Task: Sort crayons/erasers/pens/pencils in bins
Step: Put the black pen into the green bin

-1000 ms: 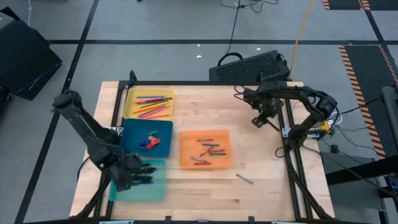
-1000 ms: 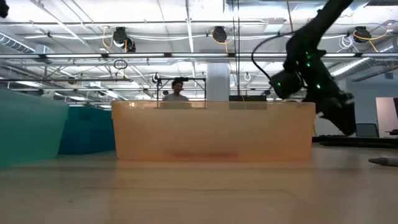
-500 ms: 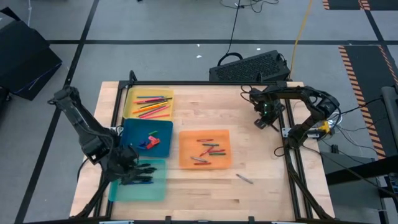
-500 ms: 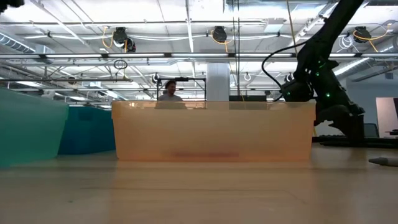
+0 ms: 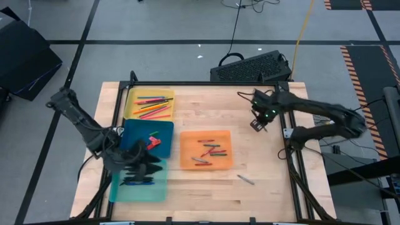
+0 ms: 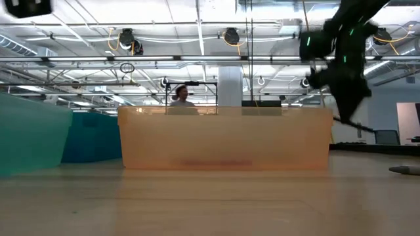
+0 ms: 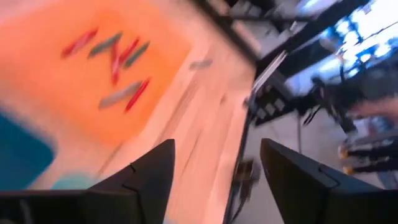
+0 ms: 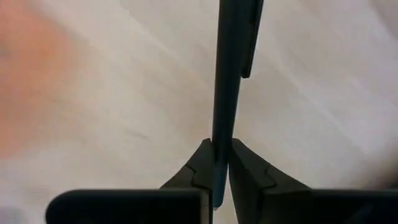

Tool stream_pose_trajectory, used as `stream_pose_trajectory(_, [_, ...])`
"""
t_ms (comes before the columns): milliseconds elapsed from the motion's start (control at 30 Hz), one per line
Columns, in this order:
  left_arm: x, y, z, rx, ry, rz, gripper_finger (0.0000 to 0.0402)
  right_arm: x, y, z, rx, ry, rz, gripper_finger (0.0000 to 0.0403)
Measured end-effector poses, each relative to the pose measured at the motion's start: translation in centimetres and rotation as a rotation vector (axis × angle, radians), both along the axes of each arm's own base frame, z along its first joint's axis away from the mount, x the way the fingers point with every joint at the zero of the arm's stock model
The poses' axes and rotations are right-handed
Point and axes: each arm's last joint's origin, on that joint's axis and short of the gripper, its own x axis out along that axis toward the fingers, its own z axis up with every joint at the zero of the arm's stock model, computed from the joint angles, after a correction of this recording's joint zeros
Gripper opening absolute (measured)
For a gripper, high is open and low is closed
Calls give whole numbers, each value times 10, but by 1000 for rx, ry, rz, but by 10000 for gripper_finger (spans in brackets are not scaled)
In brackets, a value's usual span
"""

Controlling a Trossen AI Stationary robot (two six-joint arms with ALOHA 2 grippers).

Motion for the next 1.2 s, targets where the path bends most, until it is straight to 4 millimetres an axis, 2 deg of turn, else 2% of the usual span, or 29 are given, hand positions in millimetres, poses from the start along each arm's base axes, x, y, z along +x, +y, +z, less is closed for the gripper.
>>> stream_pose_trajectory(133, [29, -1, 4, 60, -137, 16, 260, 3, 37, 43, -77, -379, -22, 19])
stream_pose_trajectory(267, [63, 1, 4, 139, -277, 48, 258, 11, 73, 87, -156, -842, -1, 19])
stream_pose_trajectory(367, [88, 7, 1, 173, -365, 70, 253, 23, 99, 110, -225, -1112, 30, 19])
stream_pose_trajectory(433, [102, 15, -1, 188, -418, 87, 253, 34, 115, 118, -274, -1227, 61, 19])
stream_pose_trajectory(500, [113, 23, -1, 207, -456, 96, 253, 47, 130, 121, -291, -1308, 105, 19])
stream_pose_trajectory(600, [127, 31, 4, 269, -467, 92, 253, 68, 148, 114, -284, -1359, 168, 19])
stream_pose_trajectory(800, [145, 31, 27, 402, -510, -45, 253, 99, 174, 97, -277, -1435, 256, 19])
stream_pose_trajectory(1000, [149, 39, 27, 496, -391, -74, 253, 109, 185, 94, -321, -1522, 307, 19])
stream_pose_trajectory(1200, [158, 50, 25, 424, -418, -91, 253, 113, 184, 91, -432, -1508, 331, 19])
